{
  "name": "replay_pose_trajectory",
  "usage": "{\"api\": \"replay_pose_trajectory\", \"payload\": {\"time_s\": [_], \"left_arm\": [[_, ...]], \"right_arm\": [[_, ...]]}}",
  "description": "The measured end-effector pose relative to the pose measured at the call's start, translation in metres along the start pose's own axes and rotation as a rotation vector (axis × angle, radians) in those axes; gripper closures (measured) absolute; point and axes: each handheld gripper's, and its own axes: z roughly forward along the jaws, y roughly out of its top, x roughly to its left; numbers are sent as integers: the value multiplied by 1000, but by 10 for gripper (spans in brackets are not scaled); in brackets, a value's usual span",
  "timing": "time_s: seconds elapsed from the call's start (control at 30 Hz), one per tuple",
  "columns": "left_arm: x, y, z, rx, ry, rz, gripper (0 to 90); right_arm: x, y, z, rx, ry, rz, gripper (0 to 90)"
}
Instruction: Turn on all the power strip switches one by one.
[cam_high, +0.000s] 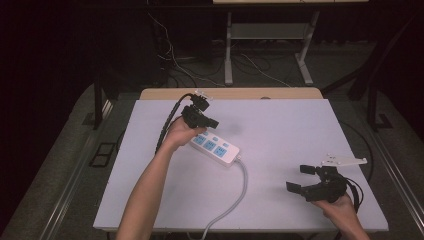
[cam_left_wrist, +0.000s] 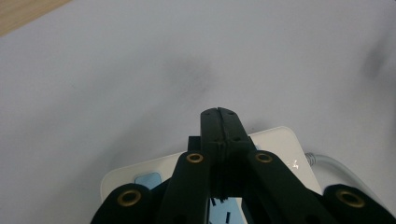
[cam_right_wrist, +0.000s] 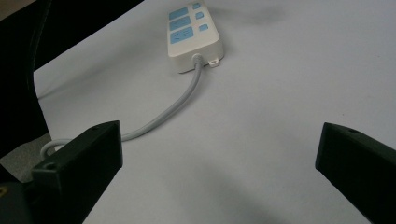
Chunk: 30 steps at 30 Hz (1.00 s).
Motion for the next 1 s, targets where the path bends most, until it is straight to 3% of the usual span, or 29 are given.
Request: {"api": "replay_pose_trajectory", "payload": {"time_s": [1.0], "left_arm": [[4,-20,28,48,3,-5,896]], "right_arm": [[0,0,1,7,2,-2,5]]}}
